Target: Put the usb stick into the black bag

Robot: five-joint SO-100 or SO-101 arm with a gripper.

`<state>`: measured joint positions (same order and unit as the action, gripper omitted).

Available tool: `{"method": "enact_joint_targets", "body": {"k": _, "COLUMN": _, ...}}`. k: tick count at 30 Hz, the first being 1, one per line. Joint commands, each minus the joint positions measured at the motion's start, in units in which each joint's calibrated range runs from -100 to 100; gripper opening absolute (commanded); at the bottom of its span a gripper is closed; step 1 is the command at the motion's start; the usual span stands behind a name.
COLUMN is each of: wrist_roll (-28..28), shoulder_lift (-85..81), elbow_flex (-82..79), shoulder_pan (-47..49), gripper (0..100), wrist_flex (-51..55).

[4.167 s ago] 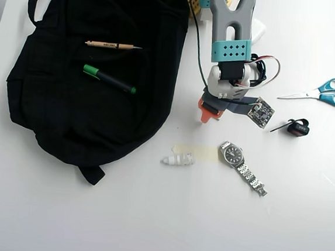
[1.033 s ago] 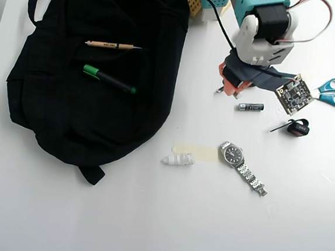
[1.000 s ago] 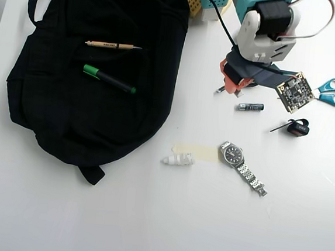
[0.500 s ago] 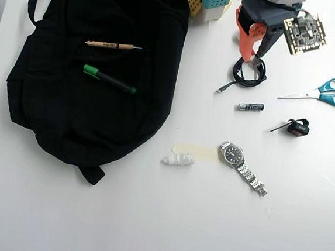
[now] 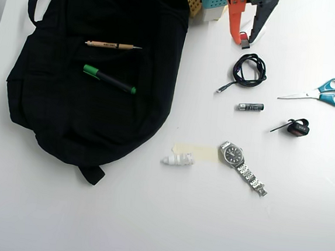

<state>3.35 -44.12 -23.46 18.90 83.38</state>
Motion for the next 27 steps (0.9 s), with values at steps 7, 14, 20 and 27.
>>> {"method": "enact_joint_targets", "body": {"k": 7, "wrist_roll": 0.59, "shoulder_lift": -15.80, "elbow_flex": -7.17, "shoulder_pan": -10.30, "gripper": 2, "wrist_flex": -1.64}}
{"method": "enact_joint_targets", "body": {"k": 14, "wrist_roll": 0.48, "shoulder_lift": -20.20, "elbow_flex": -7.17, "shoulder_pan": -23.99, "gripper": 2, "wrist_flex": -1.13}}
{"method": "enact_joint_targets", "body": {"k": 20, "wrist_roll": 0.59, "shoulder_lift": -20.20, "elbow_flex": -7.71, "shoulder_pan": -34.01, "gripper": 2, "wrist_flex": -1.13}}
{"method": "enact_joint_targets", "body": {"k": 27, "wrist_roll": 1.01, "shoulder_lift": -20.20, "elbow_flex": -10.77, "shoulder_pan": -44.18, "gripper": 2, "wrist_flex": -4.92}}
